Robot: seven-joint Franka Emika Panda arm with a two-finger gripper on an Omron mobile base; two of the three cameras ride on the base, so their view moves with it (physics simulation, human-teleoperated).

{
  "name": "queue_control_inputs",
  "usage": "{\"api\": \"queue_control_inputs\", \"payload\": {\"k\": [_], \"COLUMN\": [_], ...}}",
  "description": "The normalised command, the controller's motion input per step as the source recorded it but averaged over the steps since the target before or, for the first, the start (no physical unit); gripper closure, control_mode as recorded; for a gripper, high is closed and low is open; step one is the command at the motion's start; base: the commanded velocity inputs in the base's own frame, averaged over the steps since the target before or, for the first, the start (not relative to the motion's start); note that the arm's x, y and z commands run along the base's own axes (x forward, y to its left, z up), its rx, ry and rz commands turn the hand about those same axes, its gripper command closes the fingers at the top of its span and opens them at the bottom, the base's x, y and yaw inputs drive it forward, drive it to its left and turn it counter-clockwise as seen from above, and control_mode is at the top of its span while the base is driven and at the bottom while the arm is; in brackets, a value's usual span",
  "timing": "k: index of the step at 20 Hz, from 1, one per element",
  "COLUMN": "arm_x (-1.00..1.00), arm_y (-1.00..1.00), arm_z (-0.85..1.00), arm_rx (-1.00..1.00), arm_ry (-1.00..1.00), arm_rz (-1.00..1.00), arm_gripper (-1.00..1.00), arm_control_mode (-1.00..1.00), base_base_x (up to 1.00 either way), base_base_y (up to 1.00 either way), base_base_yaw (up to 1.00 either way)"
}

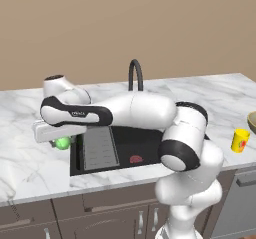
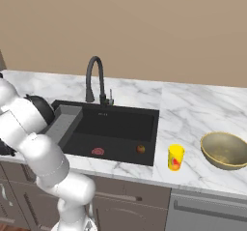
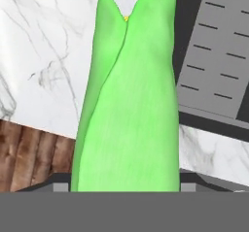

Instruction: Remove the corn and apple from the sink. Then move the bowl and cup from the counter to the sink for washing.

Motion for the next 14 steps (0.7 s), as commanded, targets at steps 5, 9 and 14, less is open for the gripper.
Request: {"api": "queue_control_inputs", "payload": {"k": [5,9,14], "arm_x": [0.34,0.32,0.37], "arm_y": [0.37,0.36,0.34], "arm_z": [-0.14,-0.16,-0.23], "arm_rx": [0.00,0.00,0.00], "arm_ry": [0.00,0.00,0.00], "arm_rz": [0.01,0.01,0.00], "arm_gripper": [1.00,1.00,1.00], "arm_control_mode": [-1.00,-1.00,-1.00], "base_base_x": [0.00,0.00,0.00], "base_base_y": [0.00,0.00,0.00], "base_base_yaw": [0.00,0.00,0.00]}}
